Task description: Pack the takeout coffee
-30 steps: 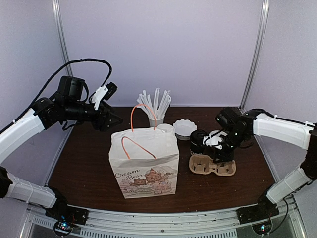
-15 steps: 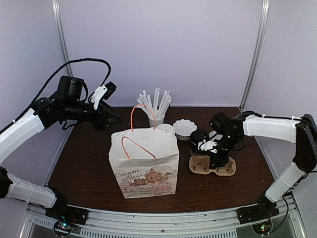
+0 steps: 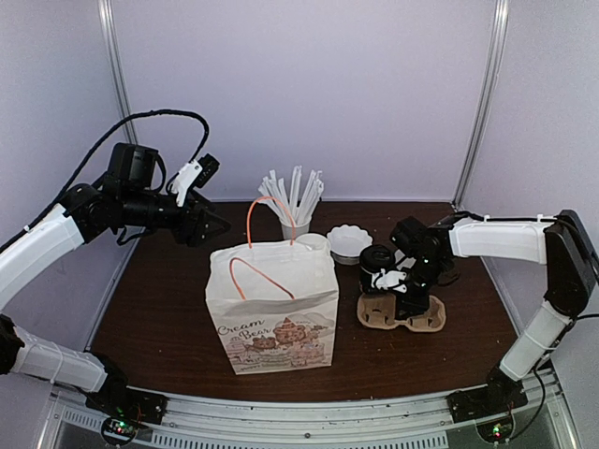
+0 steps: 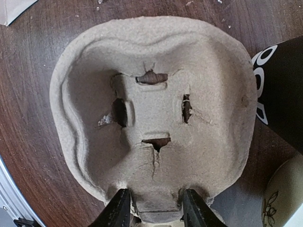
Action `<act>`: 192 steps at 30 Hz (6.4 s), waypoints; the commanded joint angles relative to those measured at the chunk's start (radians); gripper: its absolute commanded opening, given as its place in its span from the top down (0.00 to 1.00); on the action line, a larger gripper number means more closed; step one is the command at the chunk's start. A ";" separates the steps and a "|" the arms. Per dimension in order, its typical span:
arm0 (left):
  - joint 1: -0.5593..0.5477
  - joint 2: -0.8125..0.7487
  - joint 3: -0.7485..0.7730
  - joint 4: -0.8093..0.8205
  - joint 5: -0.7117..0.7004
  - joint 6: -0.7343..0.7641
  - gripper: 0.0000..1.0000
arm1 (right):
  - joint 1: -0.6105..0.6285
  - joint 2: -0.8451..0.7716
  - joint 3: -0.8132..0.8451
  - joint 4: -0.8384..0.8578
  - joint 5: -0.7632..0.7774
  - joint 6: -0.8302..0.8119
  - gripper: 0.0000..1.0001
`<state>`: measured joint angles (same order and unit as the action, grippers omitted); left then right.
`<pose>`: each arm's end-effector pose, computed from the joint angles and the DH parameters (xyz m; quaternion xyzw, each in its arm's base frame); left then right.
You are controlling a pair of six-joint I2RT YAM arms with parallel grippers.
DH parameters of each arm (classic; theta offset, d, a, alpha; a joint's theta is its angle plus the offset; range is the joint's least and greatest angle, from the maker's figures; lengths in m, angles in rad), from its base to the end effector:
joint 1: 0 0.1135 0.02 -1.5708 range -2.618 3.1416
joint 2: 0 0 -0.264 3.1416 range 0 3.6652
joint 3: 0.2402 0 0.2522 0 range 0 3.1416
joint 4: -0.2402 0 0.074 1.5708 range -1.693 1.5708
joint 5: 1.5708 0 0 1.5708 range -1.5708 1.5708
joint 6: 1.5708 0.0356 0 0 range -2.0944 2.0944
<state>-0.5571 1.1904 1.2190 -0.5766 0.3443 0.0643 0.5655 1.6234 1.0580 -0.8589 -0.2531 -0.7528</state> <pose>0.2117 -0.1460 0.3696 0.3425 0.7924 -0.2625 0.4312 0.2390 0.1622 0.1893 -0.6132 0.7764 0.1185 0.0841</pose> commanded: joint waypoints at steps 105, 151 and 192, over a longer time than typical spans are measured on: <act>0.042 -0.083 -0.014 -0.043 -0.100 0.002 0.30 | 0.470 0.254 0.980 -0.193 -0.257 0.172 0.74; 0.144 -0.079 -0.090 0.011 -0.049 -0.021 0.31 | 0.579 0.255 0.704 -0.492 0.172 0.188 0.77; 0.099 -0.036 0.021 0.000 0.263 -0.057 0.24 | 0.580 0.095 0.664 -0.426 0.100 0.181 0.30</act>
<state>-0.4232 1.1492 1.1774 -0.6075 0.4713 0.0307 1.1397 1.7546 1.6924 -1.2137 -0.1436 -0.5331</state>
